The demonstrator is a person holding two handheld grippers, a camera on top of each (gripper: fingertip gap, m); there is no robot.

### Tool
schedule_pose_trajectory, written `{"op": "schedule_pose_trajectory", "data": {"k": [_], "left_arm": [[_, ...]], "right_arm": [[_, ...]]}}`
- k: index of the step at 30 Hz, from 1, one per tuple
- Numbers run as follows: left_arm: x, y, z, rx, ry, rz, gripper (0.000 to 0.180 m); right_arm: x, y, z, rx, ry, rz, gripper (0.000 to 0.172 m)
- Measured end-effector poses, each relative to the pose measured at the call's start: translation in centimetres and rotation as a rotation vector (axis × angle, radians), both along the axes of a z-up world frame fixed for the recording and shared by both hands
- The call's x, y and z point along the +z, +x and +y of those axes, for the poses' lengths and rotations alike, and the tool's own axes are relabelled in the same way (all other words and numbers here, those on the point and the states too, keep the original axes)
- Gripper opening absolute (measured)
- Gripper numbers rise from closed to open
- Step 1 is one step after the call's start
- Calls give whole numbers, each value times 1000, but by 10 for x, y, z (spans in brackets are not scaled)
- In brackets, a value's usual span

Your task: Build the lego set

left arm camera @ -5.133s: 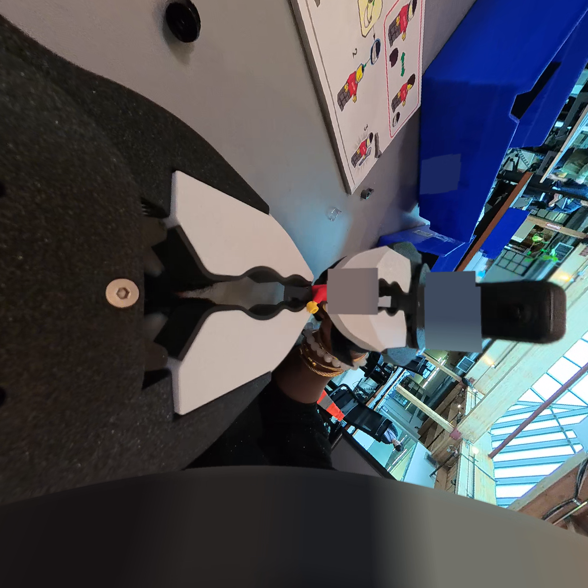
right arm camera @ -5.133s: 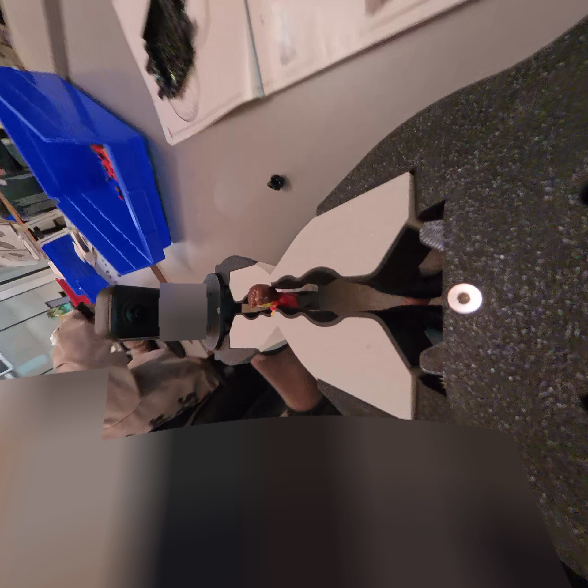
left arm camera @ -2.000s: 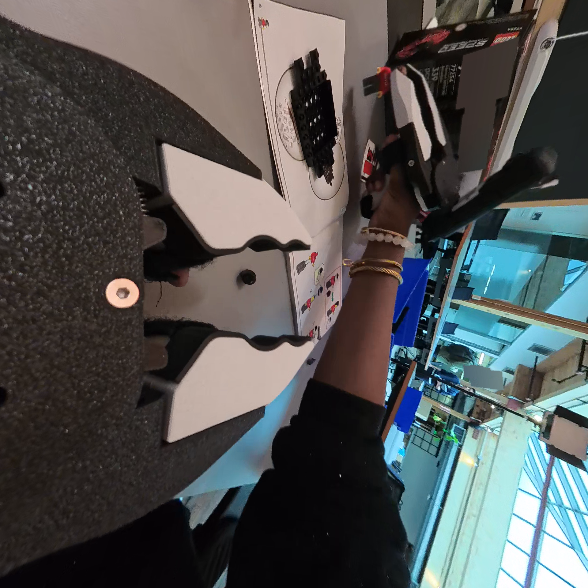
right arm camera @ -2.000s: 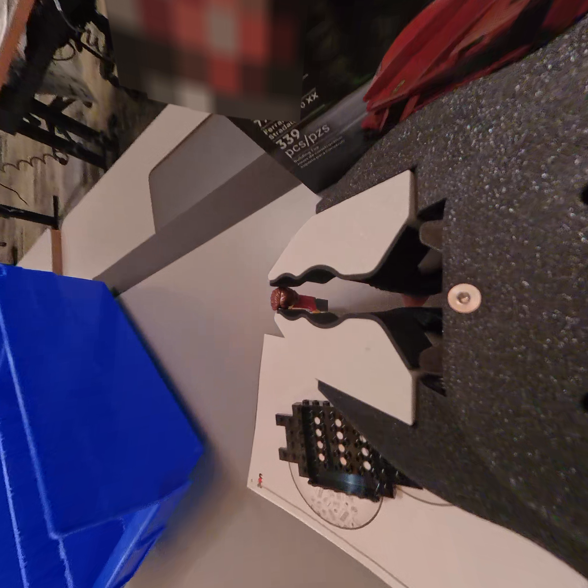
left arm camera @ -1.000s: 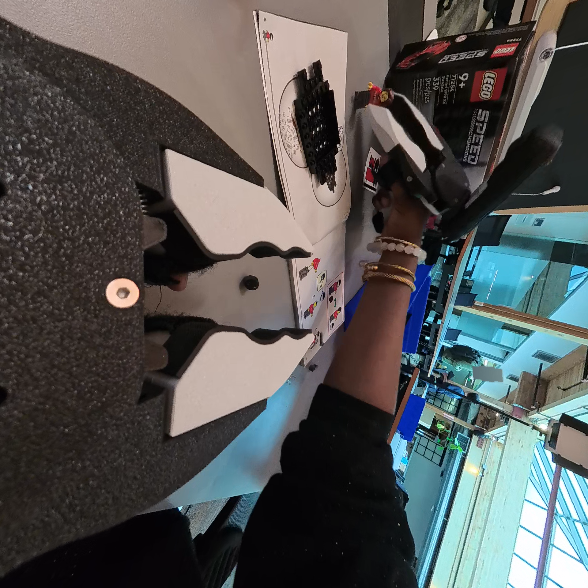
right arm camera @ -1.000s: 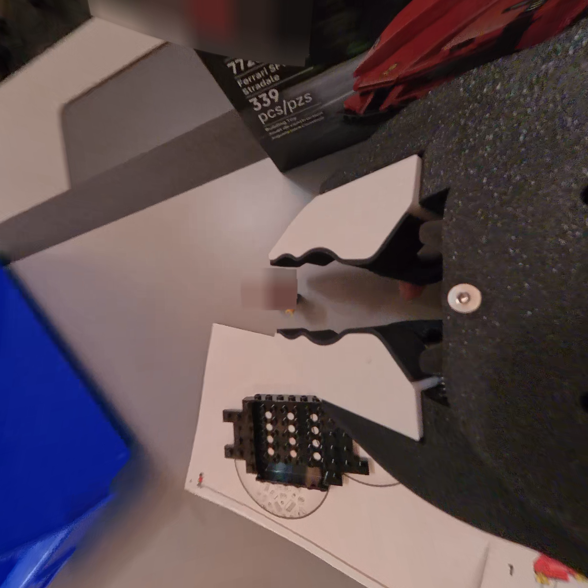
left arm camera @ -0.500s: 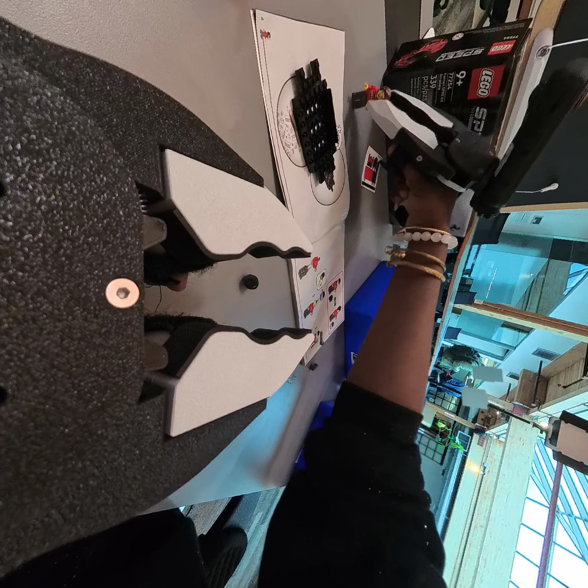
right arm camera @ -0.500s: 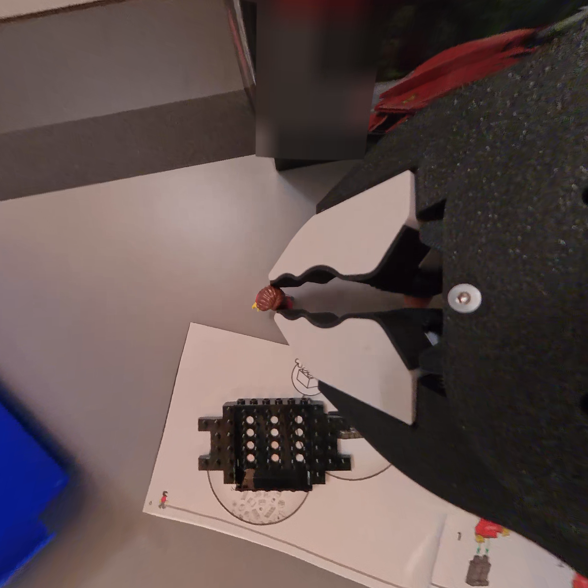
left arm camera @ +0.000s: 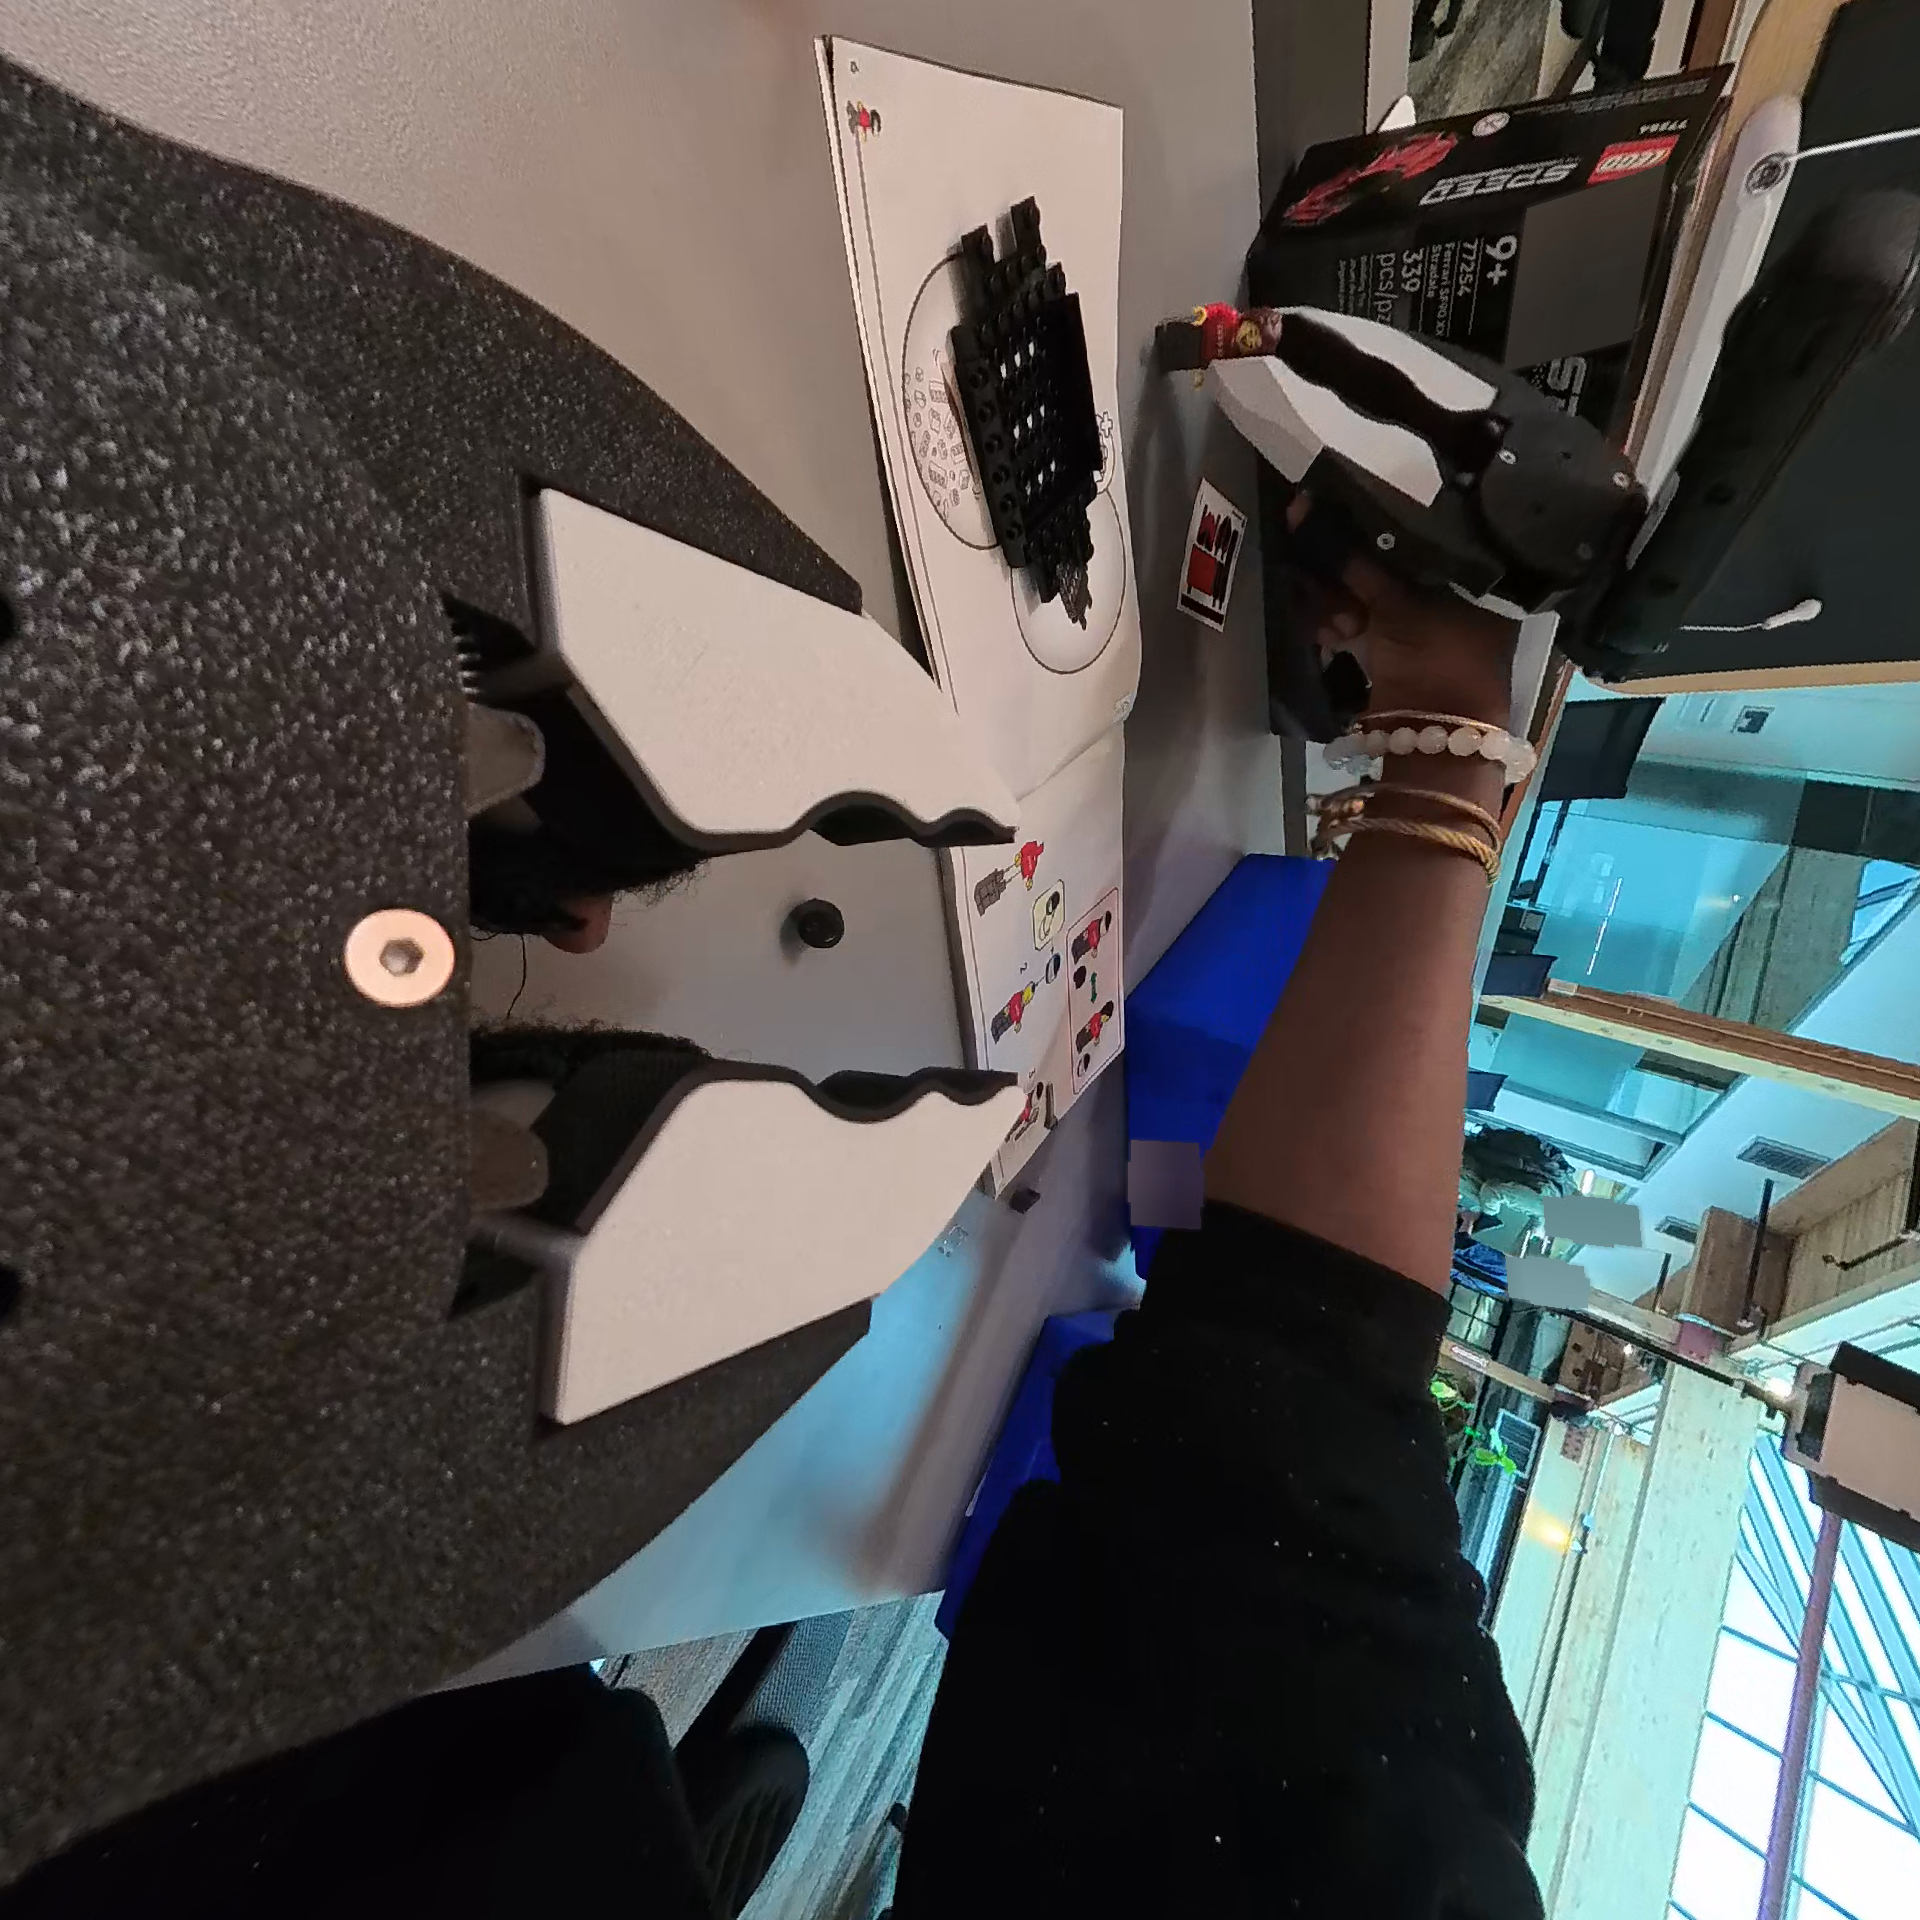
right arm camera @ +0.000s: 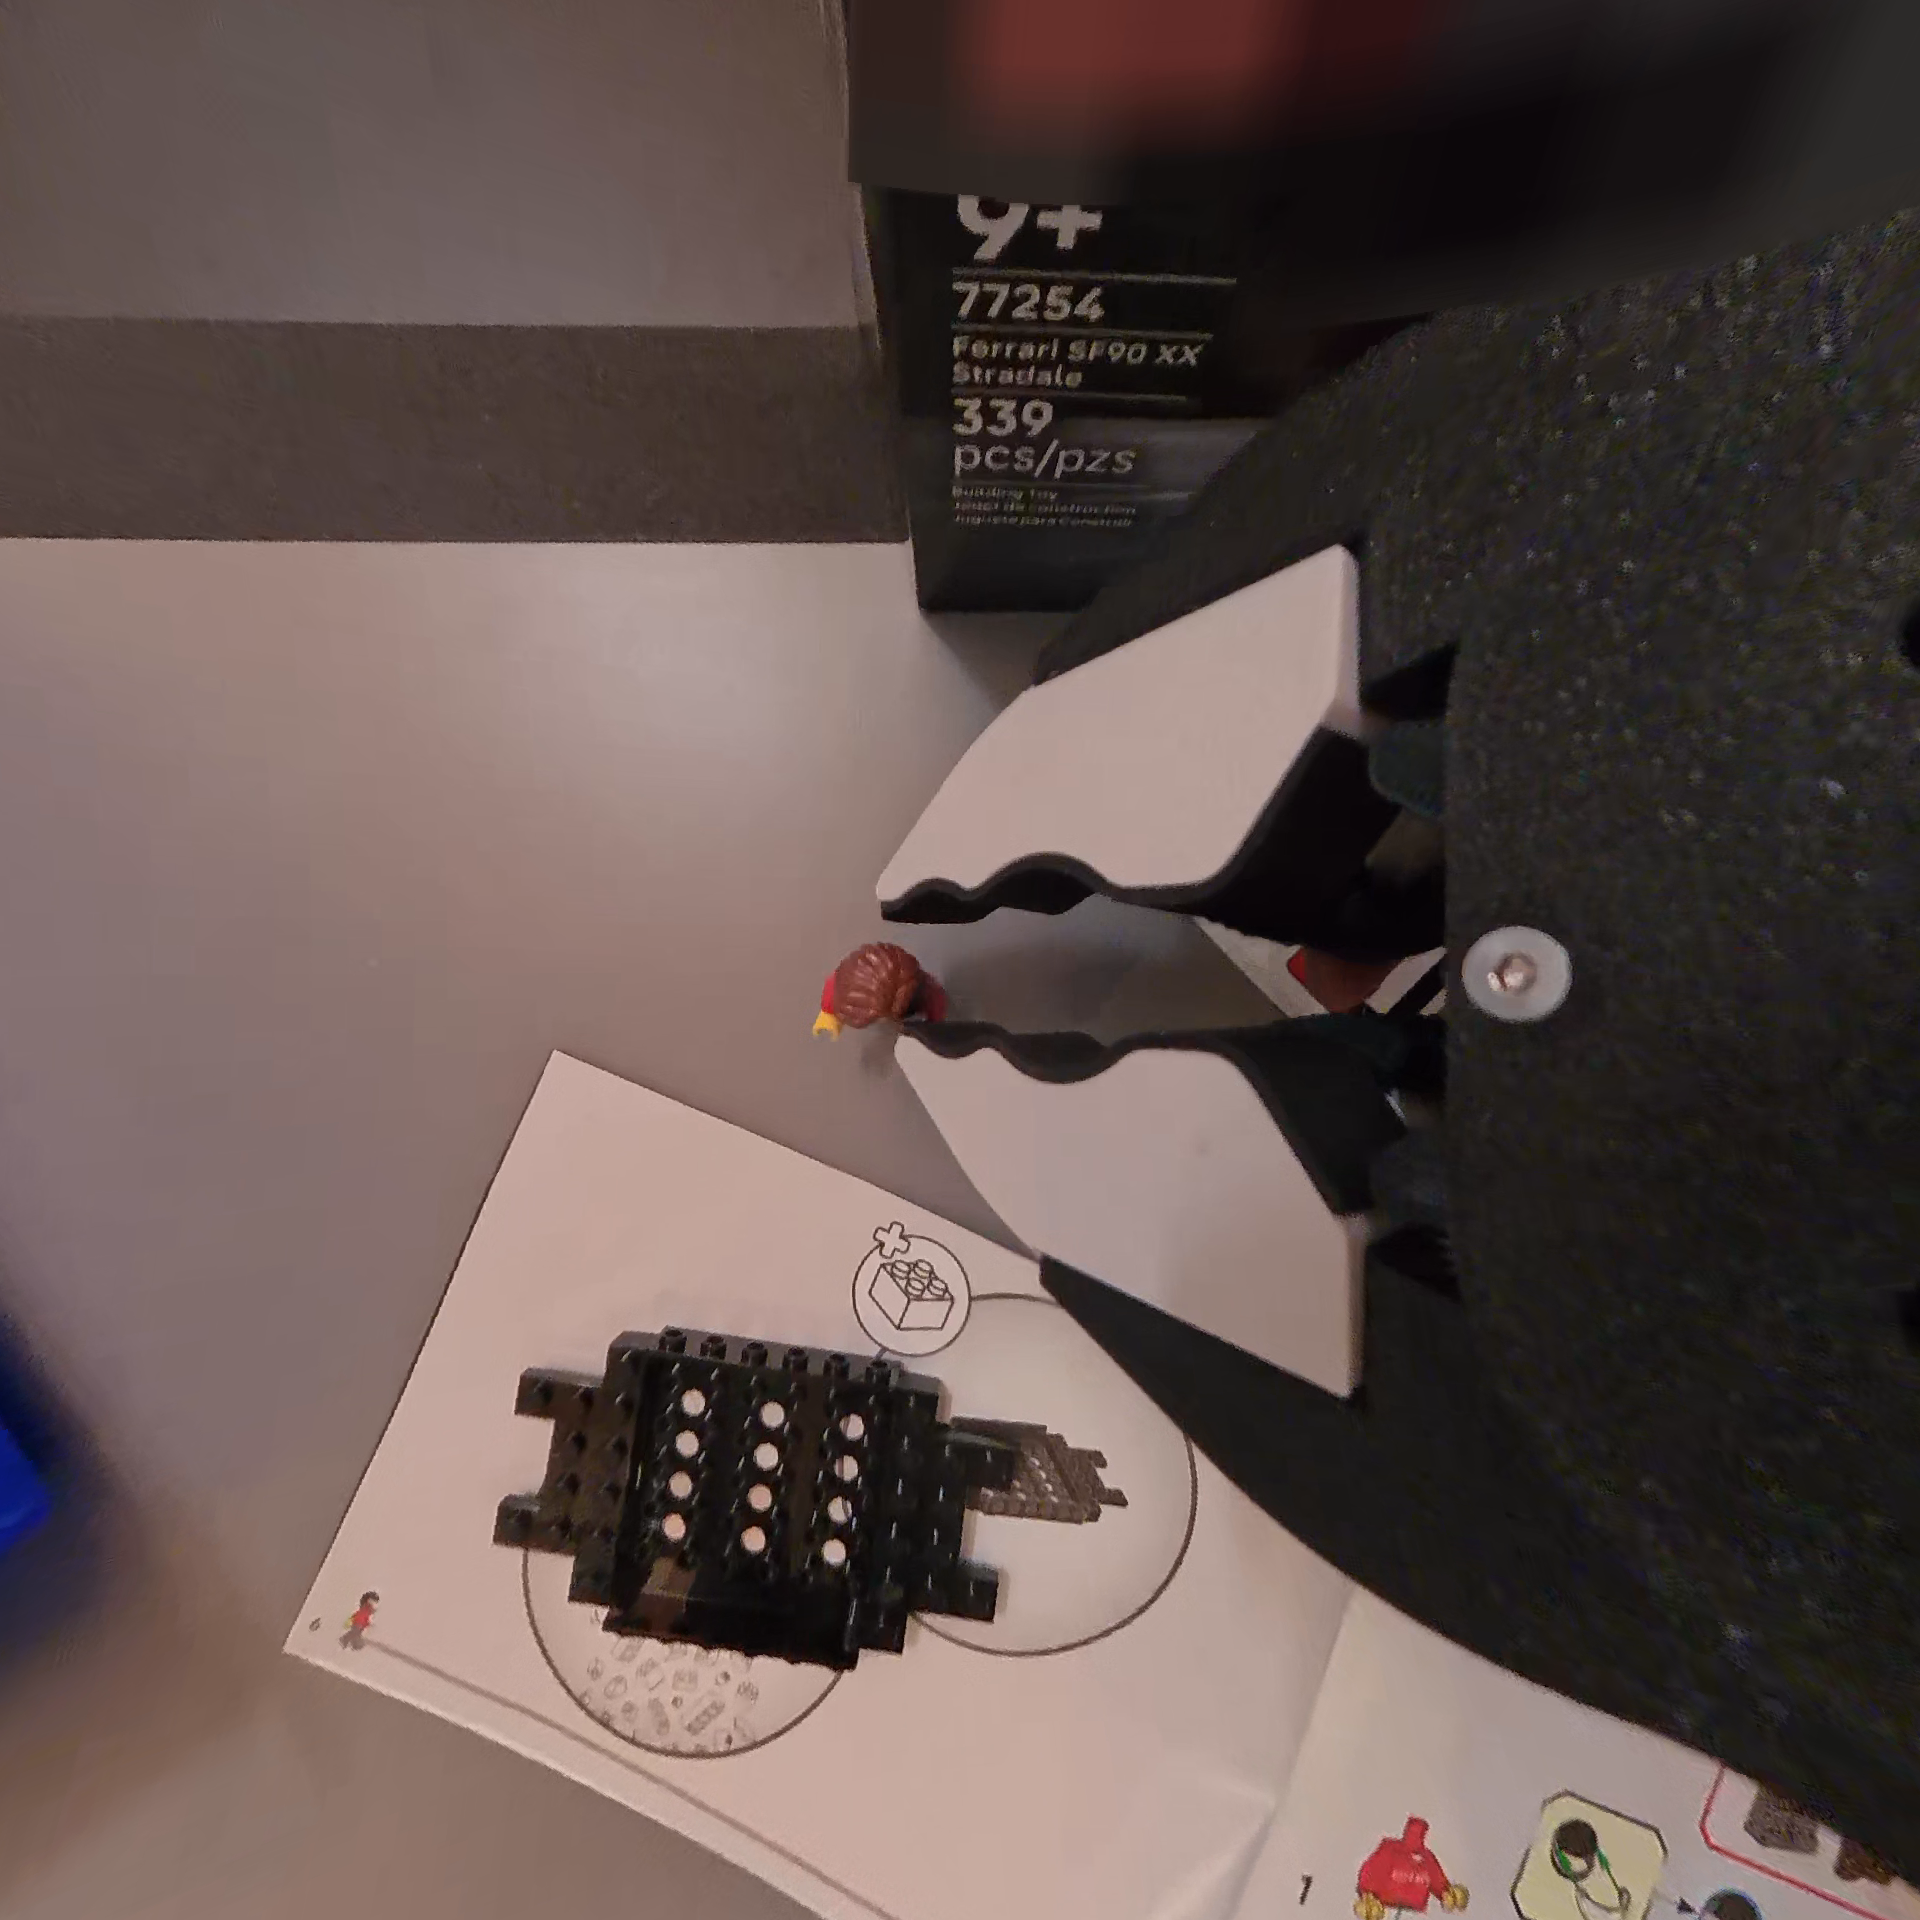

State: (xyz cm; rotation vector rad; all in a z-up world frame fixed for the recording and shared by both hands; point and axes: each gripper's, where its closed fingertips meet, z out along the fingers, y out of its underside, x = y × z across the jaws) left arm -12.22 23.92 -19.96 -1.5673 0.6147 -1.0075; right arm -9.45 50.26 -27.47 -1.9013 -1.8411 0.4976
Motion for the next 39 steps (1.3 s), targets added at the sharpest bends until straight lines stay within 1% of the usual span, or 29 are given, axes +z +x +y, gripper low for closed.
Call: {"op": "schedule_pose_trajectory", "data": {"k": [5, 8, 10, 11, 12, 13, 14, 15, 17, 18, 20, 21, 23, 26, 27, 29, 30, 31, 32, 34, 35, 36, 39], "left_arm": [[0, 0, 0, 0, 0, -1, 40], [0, 0, 0, 2, 0, -1, 40], [0, -1, 0, 2, -2, -3, 40], [0, -2, 1, 7, -5, -6, 40], [0, -4, 2, 19, -9, -9, 40], [0, -8, 5, 37, -13, -12, 39], [0, -11, 7, 56, -17, -17, 39], [1, -14, 8, 70, -21, -28, 37], [2, -17, 10, 77, -37, -56, 37], [1, -16, 9, 71, -46, -62, 37], [1, -14, 9, 68, -51, -58, 37], [1, -14, 9, 71, -46, -53, 37], [1, -13, 8, 73, -35, -42, 36], [0, -10, 7, 64, -27, -27, 36], [0, -10, 7, 64, -26, -23, 36], [0, -10, 7, 61, -27, -23, 36], [0, -10, 7, 60, -28, -25, 36], [0, -10, 7, 59, -28, -27, 36], [0, -10, 7, 59, -28, -28, 36], [0, -10, 7, 58, -25, -29, 36], [1, -10, 7, 60, -24, -29, 36], [1, -10, 7, 61, -24, -30, 37], [0, -12, 8, 69, -32, -36, 40]], "right_arm": [[6, -1, 3, -16, 8, 21, 18], [10, 0, 5, -26, 12, 28, 21], [14, 3, 3, -55, 8, 7, 28], [20, 5, 0, -87, 1, 8, 35], [31, 3, -8, -113, -11, 46, 38], [44, 0, -23, -113, -17, 100, 38], [54, -1, -39, -90, -2, 138, 37], [58, 3, -53, -72, 46, 137, 35], [54, 16, -72, -46, 137, 81, 35], [50, 22, -78, -46, 143, 54, 35], [41, 31, -87, -81, 96, 28, 35], [37, 34, -85, -116, 83, 23, 35], [32, 36, -68, -225, 64, 60, 31], [24, 34, -22, -507, -17, 181, 25], [19, 32, -10, -584, -78, 227, 28], [8, 24, 7, -711, -202, 313, 43], [3, 18, 12, -747, -238, 345, 47], [0, 15, 18, -774, -234, 358, 50], [-3, 14, 25, -799, -194, 348, 50], [-10, 11, 35, -819, -128, 301, 52], [-13, 7, 36, -814, -129, 285, 52], [-17, 3, 35, -803, -134, 266, 49], [-20, 2, 36, -749, -32, 209, 37]]}}
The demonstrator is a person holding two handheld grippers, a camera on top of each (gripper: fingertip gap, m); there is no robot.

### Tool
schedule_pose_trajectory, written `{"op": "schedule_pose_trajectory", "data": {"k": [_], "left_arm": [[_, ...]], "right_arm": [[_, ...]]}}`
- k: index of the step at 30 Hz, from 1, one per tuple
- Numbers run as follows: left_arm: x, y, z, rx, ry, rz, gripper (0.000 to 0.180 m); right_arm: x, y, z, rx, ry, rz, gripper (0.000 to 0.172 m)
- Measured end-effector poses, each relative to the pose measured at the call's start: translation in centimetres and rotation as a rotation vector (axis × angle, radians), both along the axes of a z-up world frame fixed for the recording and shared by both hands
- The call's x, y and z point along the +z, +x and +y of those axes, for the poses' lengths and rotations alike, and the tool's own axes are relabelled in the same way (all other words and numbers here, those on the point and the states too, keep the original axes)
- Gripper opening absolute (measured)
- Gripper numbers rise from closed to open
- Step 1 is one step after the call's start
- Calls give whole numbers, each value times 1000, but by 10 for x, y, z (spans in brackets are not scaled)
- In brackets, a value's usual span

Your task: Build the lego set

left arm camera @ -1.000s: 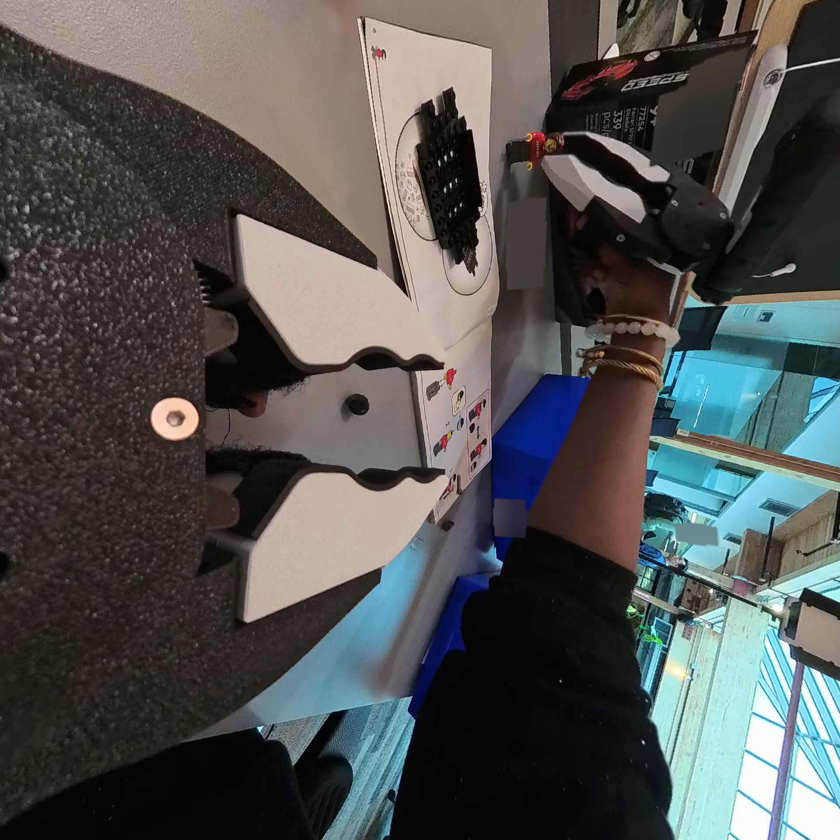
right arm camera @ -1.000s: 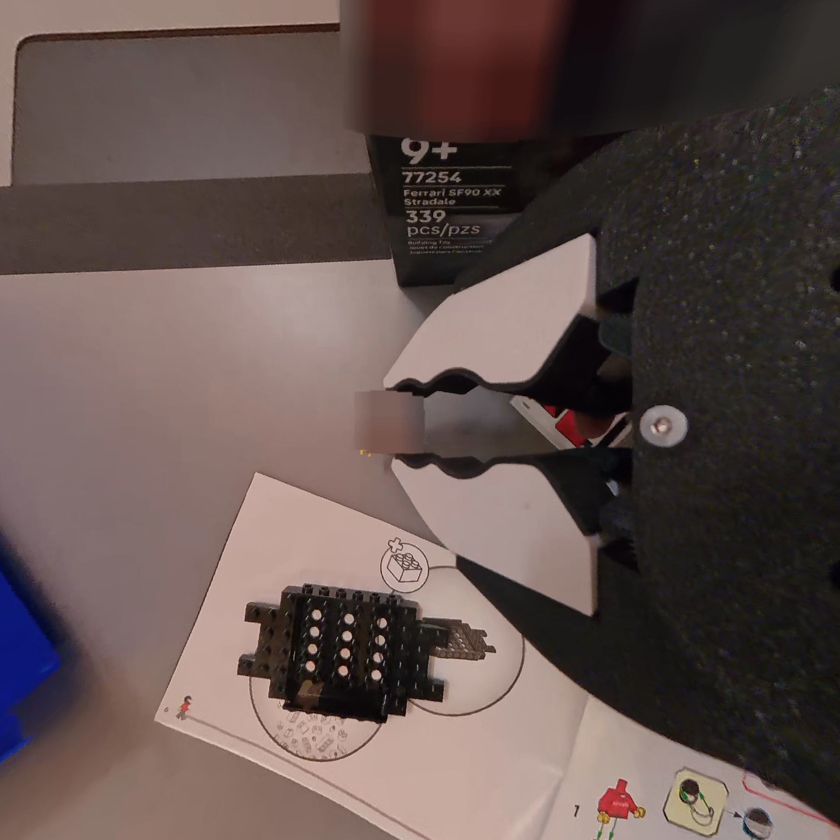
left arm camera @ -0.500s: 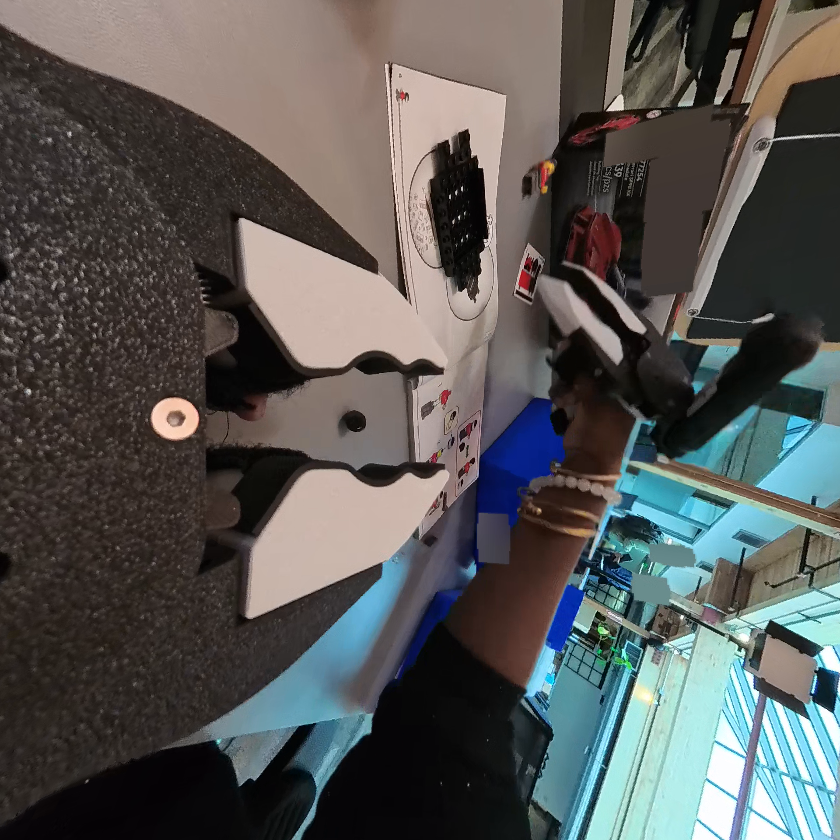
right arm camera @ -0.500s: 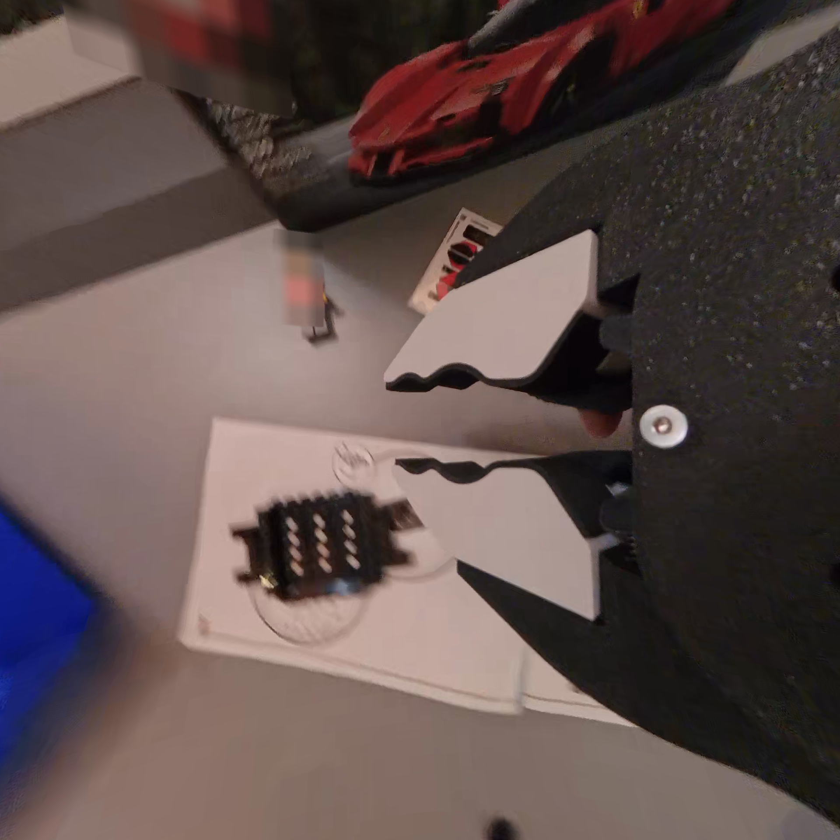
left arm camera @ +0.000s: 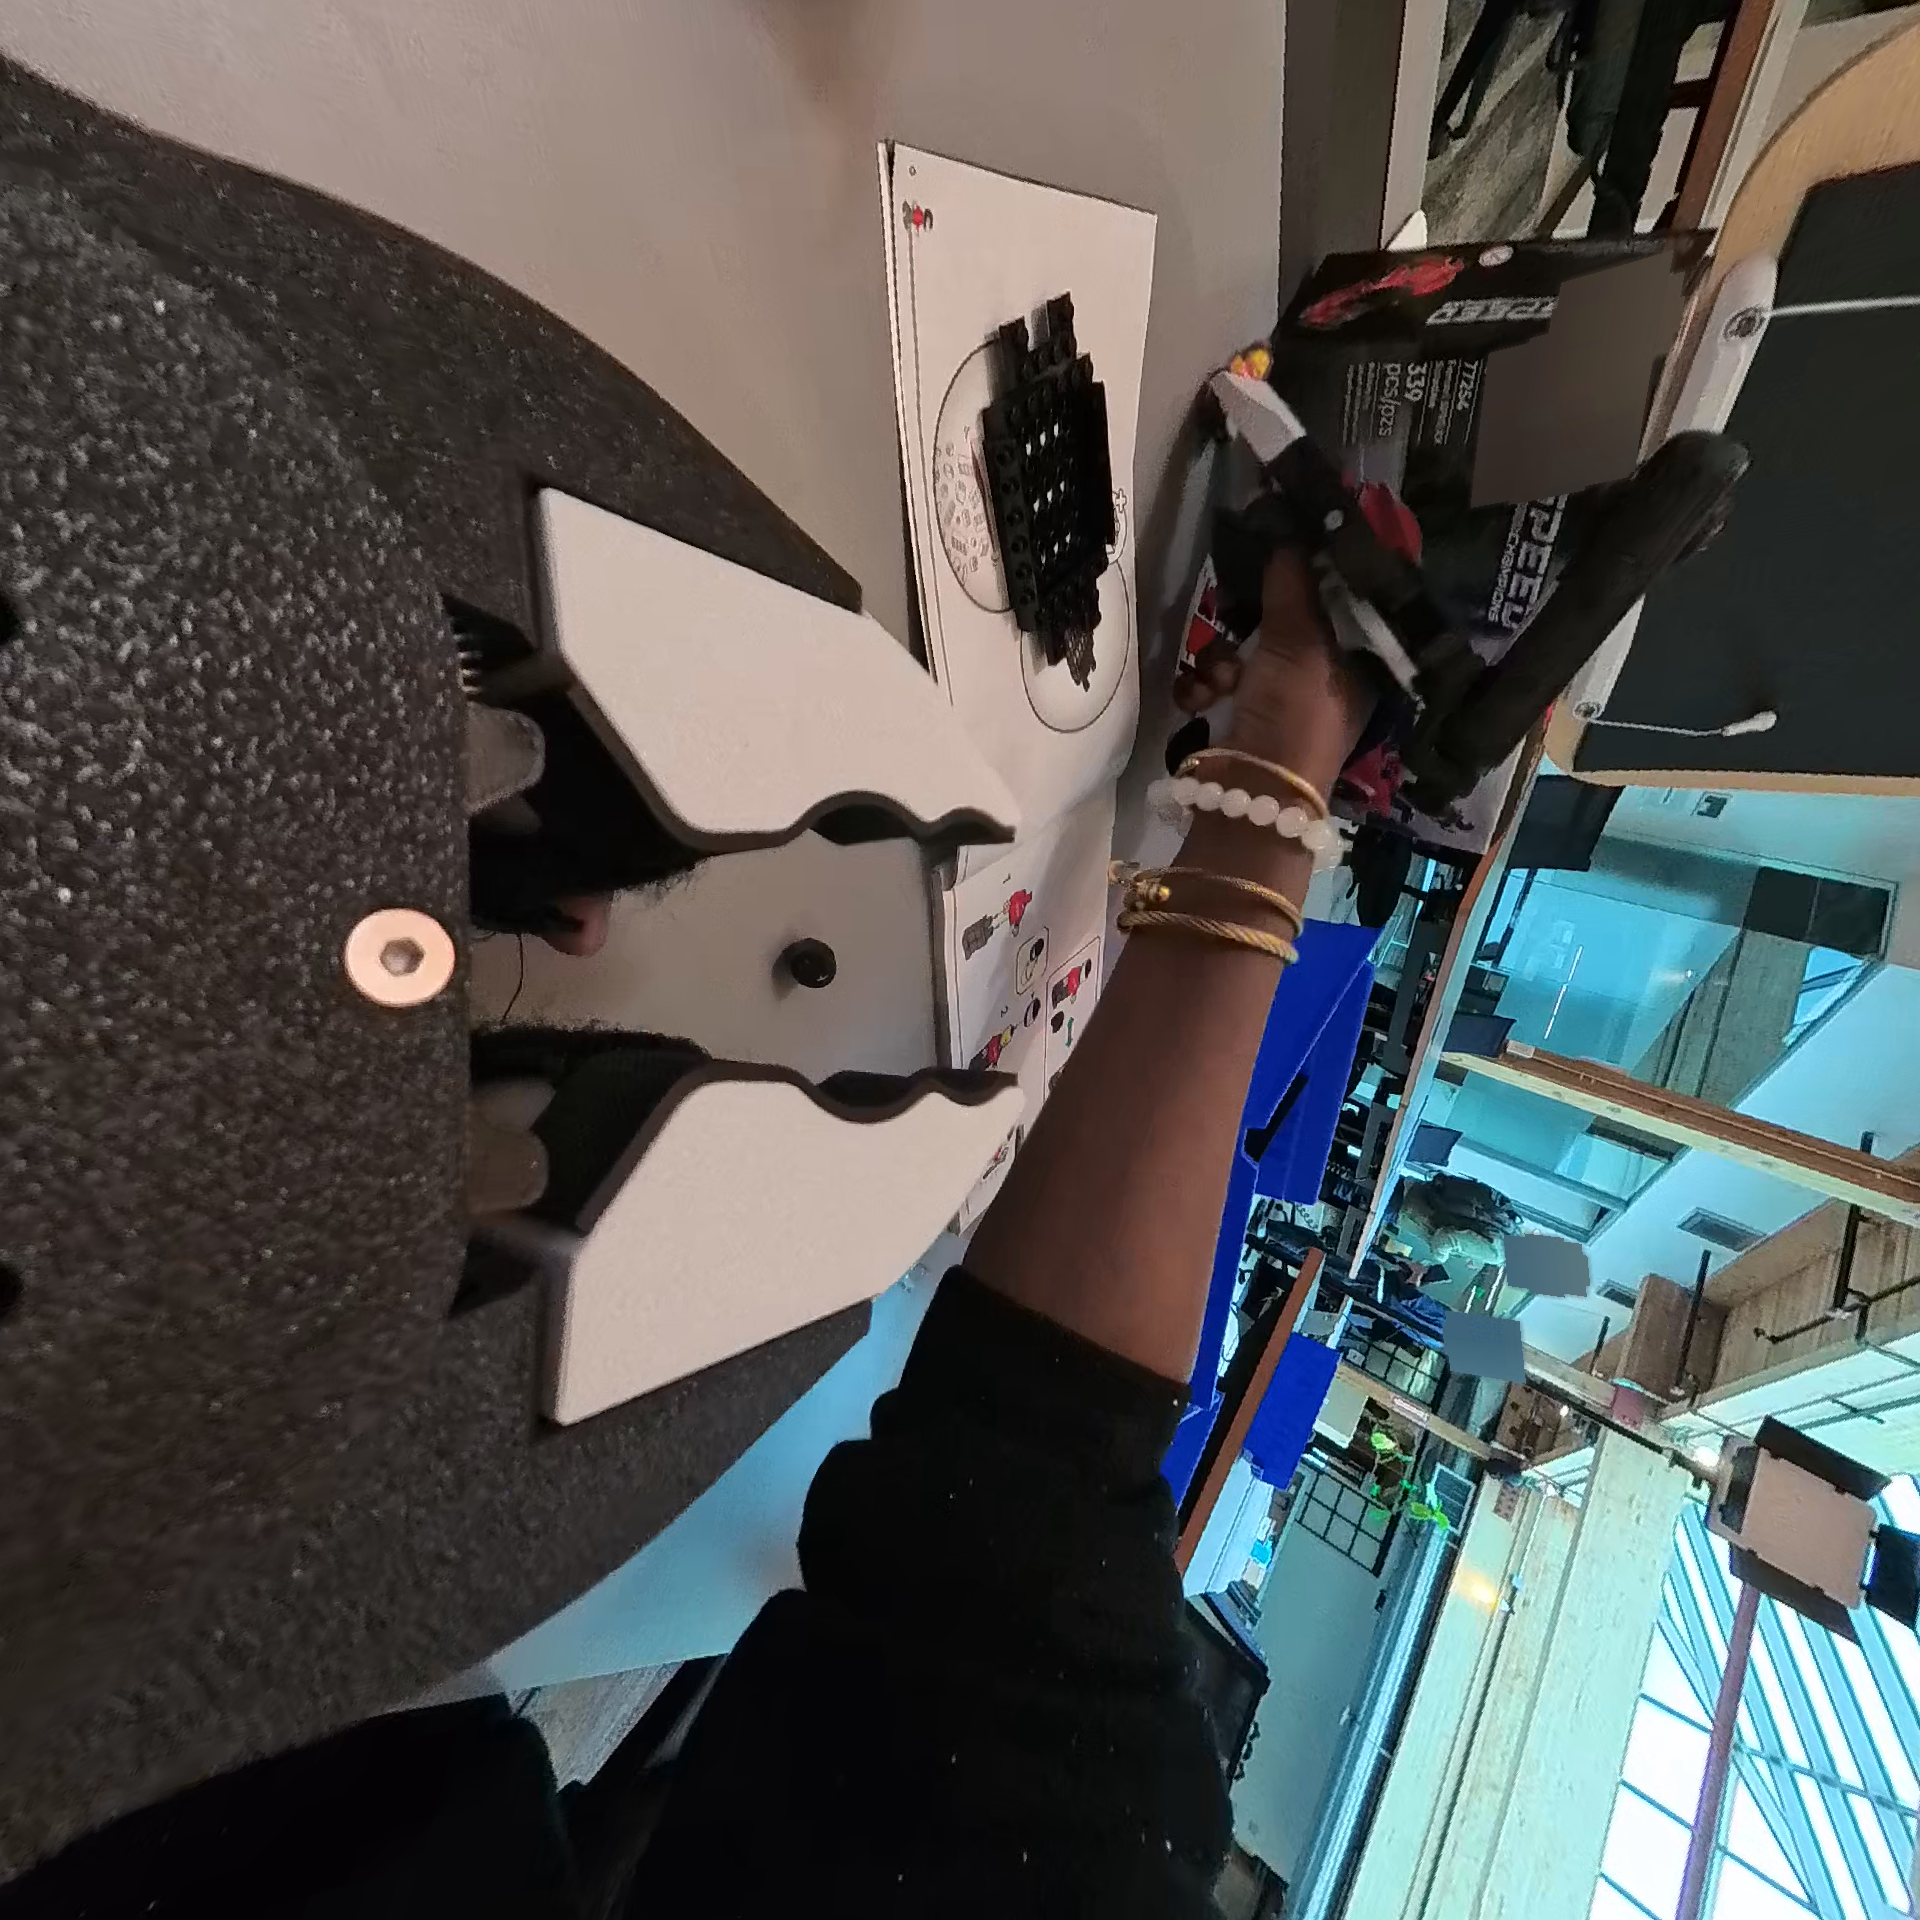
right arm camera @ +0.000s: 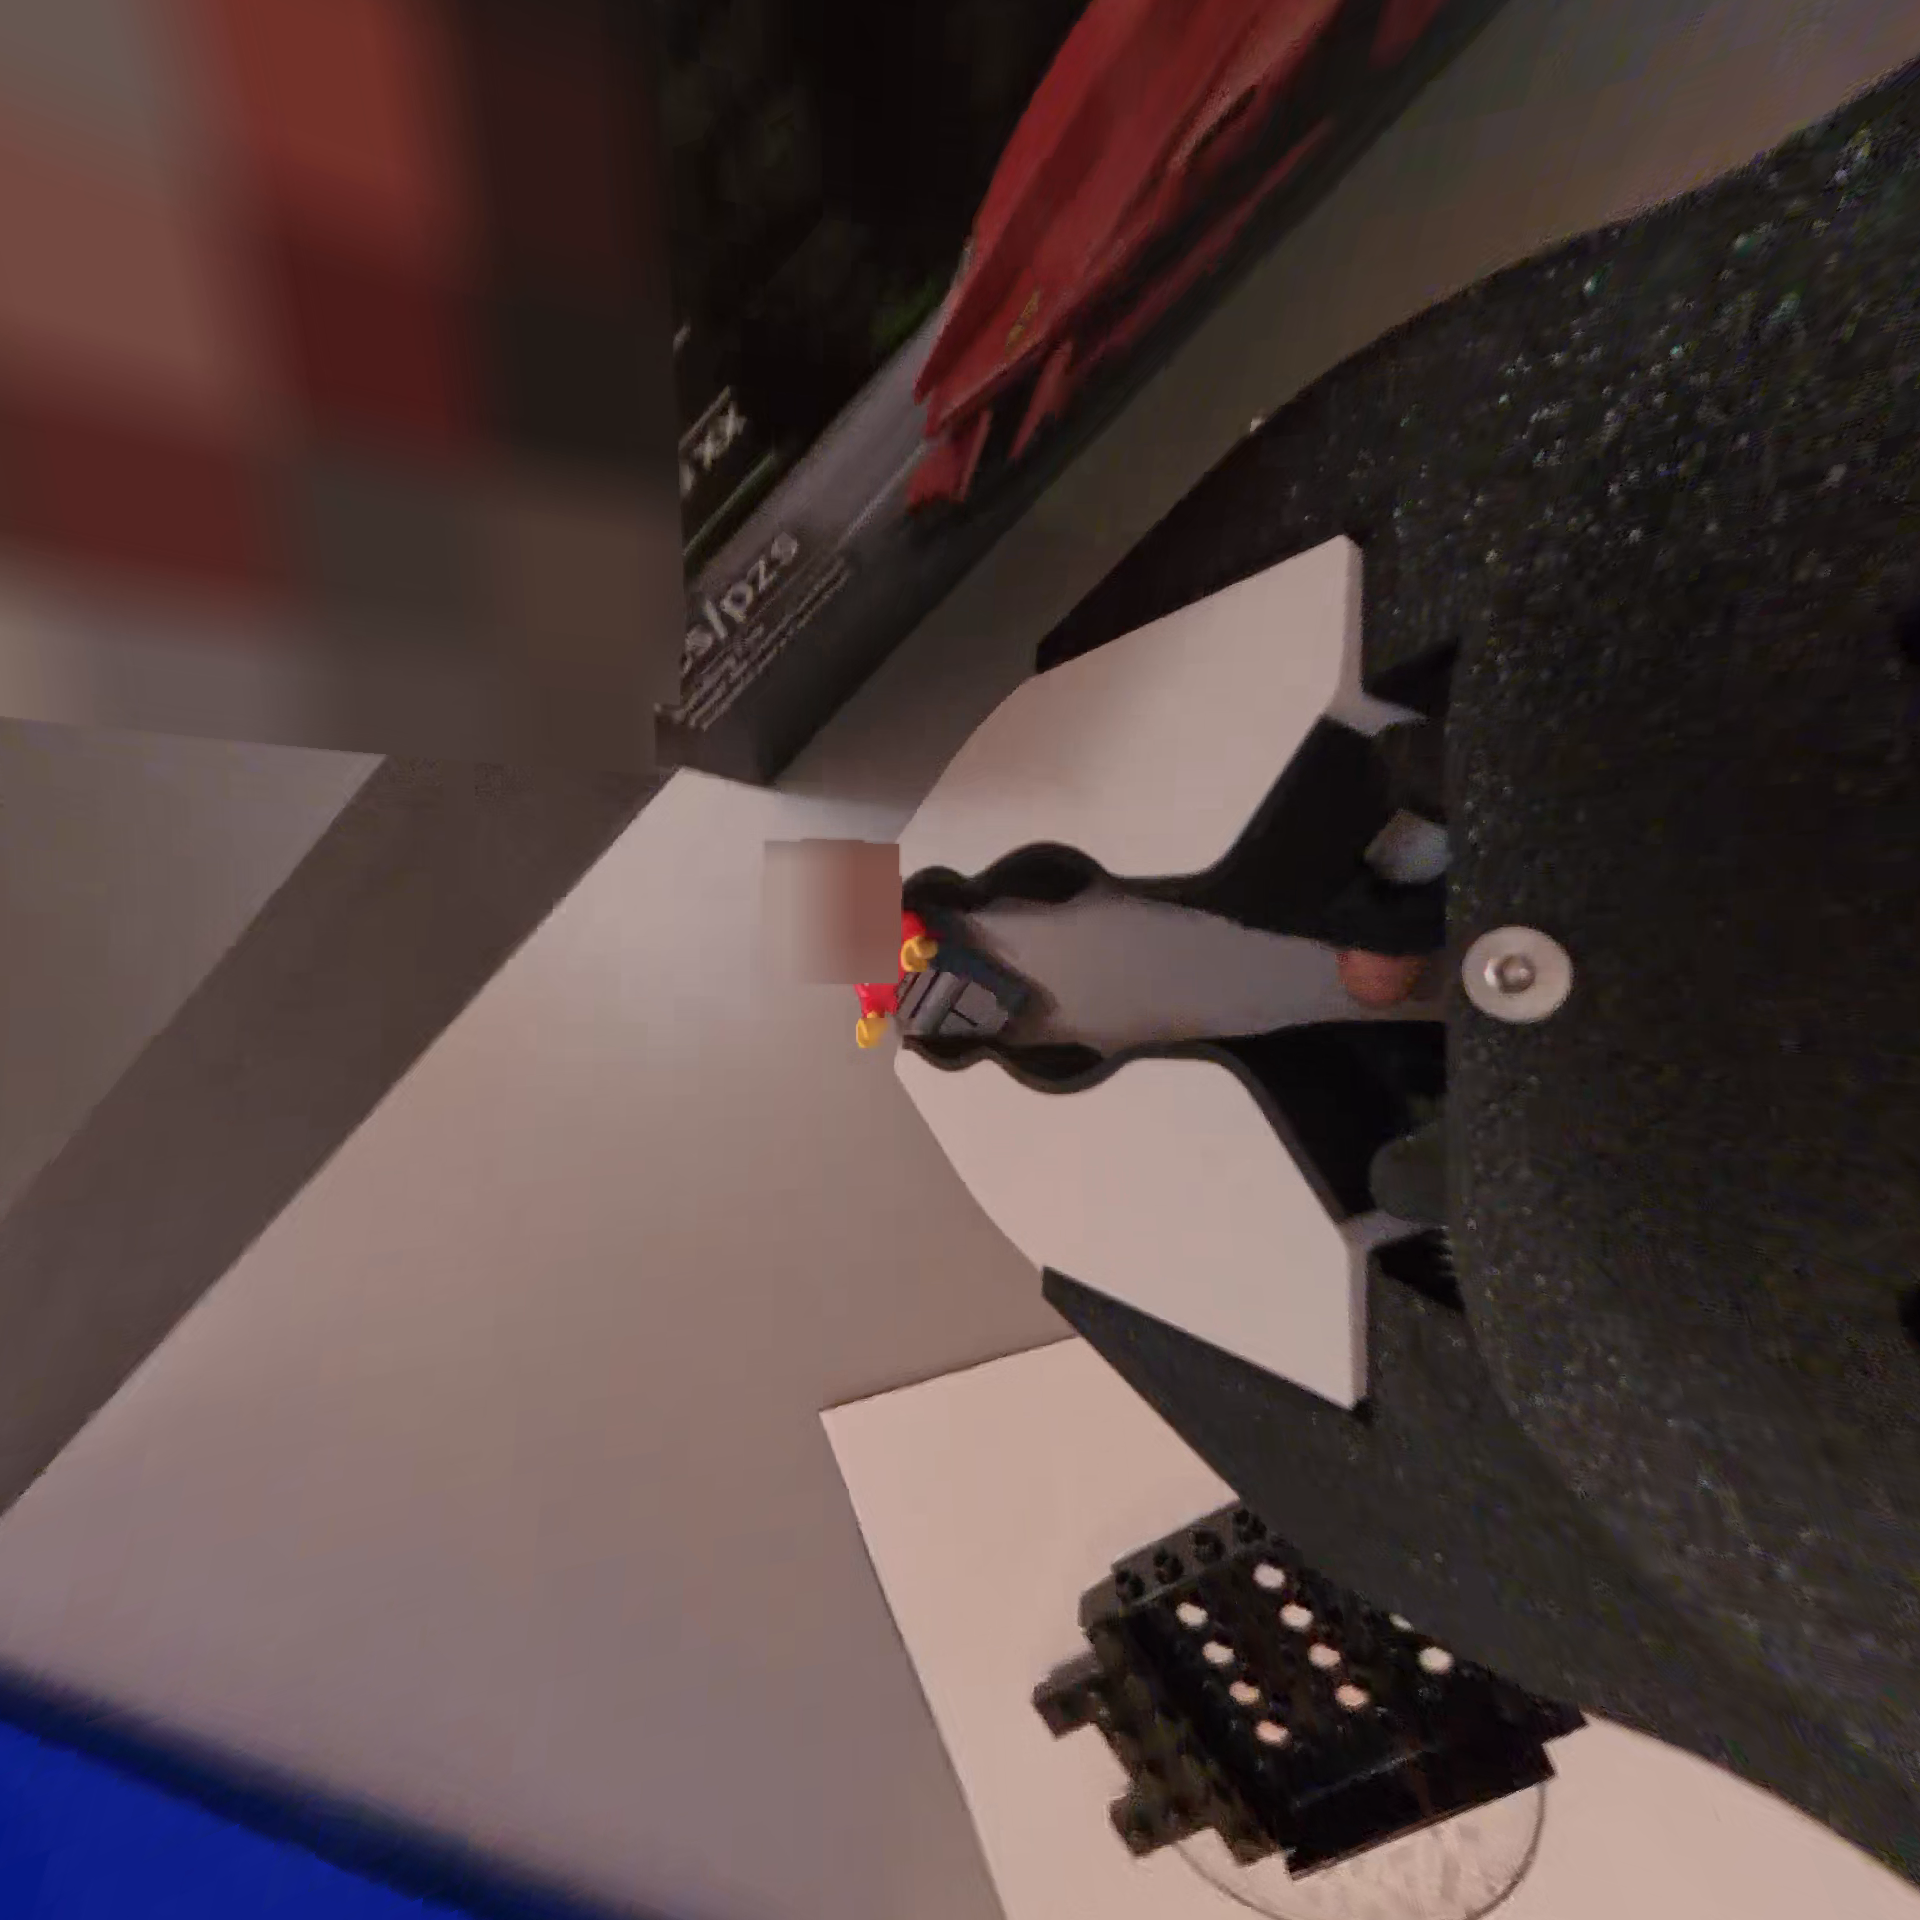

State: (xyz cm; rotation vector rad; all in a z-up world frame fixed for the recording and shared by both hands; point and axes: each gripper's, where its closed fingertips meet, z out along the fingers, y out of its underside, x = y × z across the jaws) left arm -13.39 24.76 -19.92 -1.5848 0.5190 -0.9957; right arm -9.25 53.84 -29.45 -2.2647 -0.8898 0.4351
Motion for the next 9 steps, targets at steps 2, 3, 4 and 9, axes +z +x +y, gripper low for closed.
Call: {"op": "schedule_pose_trajectory", "data": {"k": [2, 3, 4, 9], "left_arm": [[0, -4, 3, 31, -10, -8, 43], [0, -8, 6, 60, -14, -14, 44], [1, -14, 10, 98, -14, -22, 44], [12, -37, 19, 221, -3, -132, 44]], "right_arm": [[5, -4, -10, 32, -2, 26, 30], [17, -12, -20, 50, 3, 104, 26], [36, -22, -35, 72, 9, 214, 22], [127, -60, -161, 210, -24, 734, 22]]}}
